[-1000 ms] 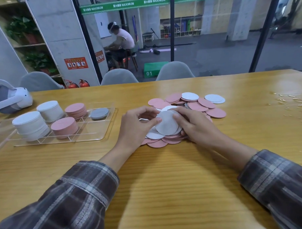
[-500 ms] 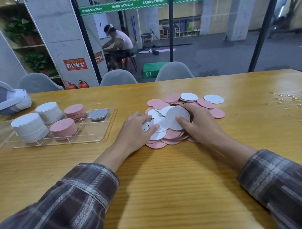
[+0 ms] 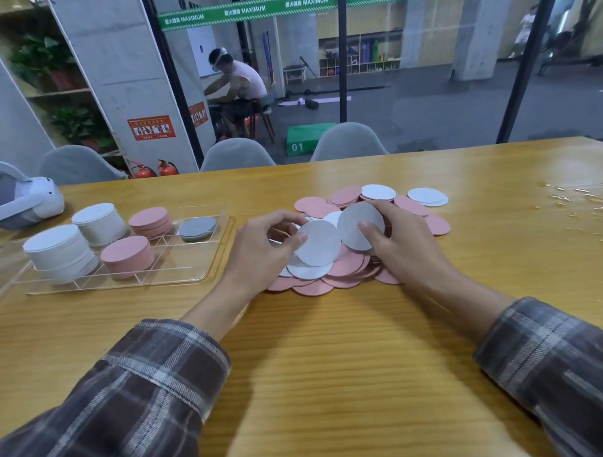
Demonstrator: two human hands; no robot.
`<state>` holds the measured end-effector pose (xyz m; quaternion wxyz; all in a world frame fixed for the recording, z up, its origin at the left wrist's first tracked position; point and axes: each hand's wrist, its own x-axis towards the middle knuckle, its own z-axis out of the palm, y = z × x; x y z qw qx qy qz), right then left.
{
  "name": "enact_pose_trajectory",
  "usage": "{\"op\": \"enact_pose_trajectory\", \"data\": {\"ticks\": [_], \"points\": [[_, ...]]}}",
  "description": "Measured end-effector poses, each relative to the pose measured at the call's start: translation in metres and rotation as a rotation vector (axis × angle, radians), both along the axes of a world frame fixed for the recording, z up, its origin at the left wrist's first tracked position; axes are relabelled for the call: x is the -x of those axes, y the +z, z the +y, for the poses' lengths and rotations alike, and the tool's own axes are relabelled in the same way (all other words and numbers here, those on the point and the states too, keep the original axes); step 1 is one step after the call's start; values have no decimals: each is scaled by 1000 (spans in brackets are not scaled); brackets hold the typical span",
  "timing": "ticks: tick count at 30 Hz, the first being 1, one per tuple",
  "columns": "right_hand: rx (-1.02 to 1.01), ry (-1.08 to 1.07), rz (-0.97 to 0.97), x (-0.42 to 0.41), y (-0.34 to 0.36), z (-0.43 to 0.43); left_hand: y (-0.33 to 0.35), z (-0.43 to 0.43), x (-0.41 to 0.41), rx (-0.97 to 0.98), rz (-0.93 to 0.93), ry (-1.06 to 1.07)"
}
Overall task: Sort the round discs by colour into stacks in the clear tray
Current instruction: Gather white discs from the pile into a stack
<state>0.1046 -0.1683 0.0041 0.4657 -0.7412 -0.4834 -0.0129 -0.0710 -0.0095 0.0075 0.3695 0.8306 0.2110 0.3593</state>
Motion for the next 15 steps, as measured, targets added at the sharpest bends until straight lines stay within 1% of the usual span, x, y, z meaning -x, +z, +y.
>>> {"op": "enact_pose_trajectory", "data": {"ticks": [3, 7, 13, 15], "points": [[10, 40, -2, 2, 2, 0, -1, -5, -1, 91, -56, -74], [61, 146, 26, 9, -1, 2, -8, -12, -6, 127, -92, -59], [72, 241, -48, 15, 0, 1, -9, -17, -9, 89, -108, -4], [62, 211, -78, 14, -2, 1, -9, -11, -8, 11, -48, 8]]}}
